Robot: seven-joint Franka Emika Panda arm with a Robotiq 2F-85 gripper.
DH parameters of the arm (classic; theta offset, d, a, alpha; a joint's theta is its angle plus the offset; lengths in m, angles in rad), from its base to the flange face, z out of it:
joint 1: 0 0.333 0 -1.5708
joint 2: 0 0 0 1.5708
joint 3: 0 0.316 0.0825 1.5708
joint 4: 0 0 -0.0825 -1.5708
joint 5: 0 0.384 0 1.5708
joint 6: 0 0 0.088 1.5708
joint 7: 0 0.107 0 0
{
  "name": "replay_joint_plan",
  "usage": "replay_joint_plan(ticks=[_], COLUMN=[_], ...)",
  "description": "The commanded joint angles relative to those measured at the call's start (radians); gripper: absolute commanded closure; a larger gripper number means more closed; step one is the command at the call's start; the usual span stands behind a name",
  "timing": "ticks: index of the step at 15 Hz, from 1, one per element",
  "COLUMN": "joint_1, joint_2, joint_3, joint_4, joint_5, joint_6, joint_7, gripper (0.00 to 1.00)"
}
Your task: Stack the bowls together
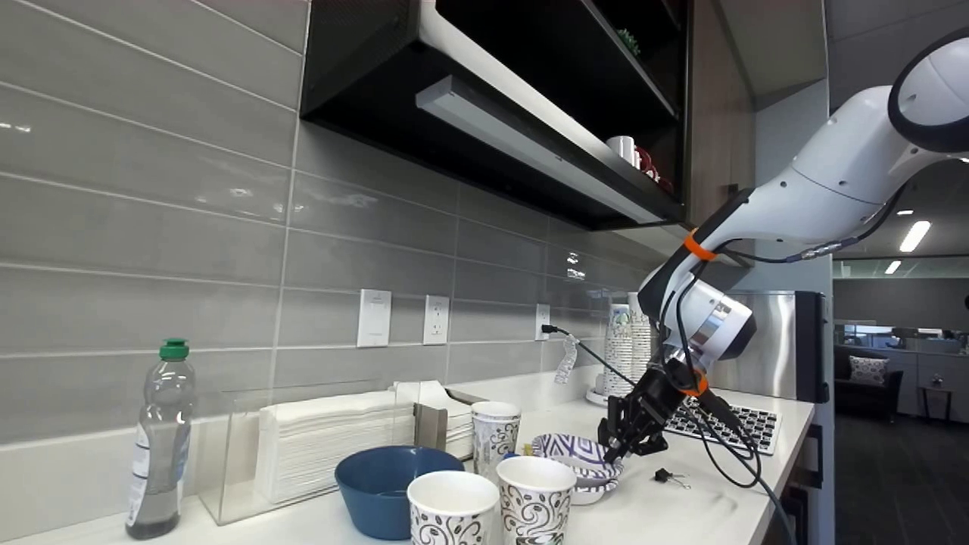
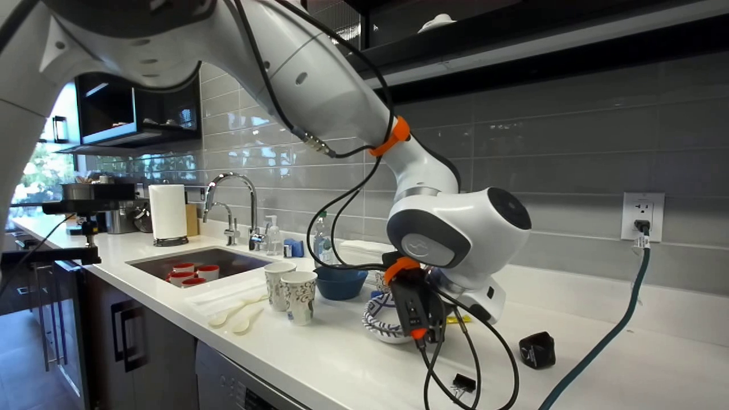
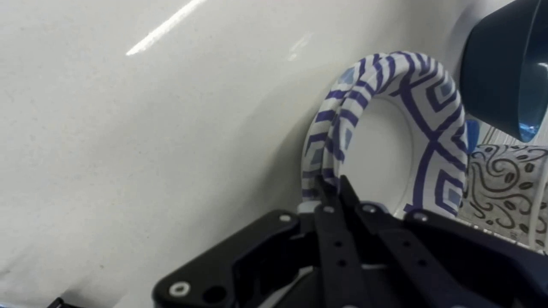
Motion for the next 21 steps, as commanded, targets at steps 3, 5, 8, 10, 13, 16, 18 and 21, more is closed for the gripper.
replay_joint_plan(ticks=[3,5,8,10,13,16,18,21], joint_1=[0.009,0.009,0.007,0.009,0.011,0.017,0.025,0.045], joint_2=[0.016,0.007,-0.008,-0.022,-0.053,-0.087,-0.113,-0.158], joint_3=[-0.004,-0.009,-0.010,-0.011,-0.010,-0.012,-0.015,-0.024], joint_4=[0.006,-0.003,-0.015,-0.023,-0.039,-0.053,-0.064,-0.099], joint_5=[-0.008,-0.017,-0.014,-0.020,-0.021,-0.031,-0.052,-0.132], joint_6=[0.036,0.057,0.077,0.089,0.101,0.108,0.114,0.133], joint_7=[0.020,0.022,0.020,0.020,0.018,0.018,0.024,0.065], gripper=[0.99,0.99,0.64,0.50,0.30,0.09,0.00,0.00])
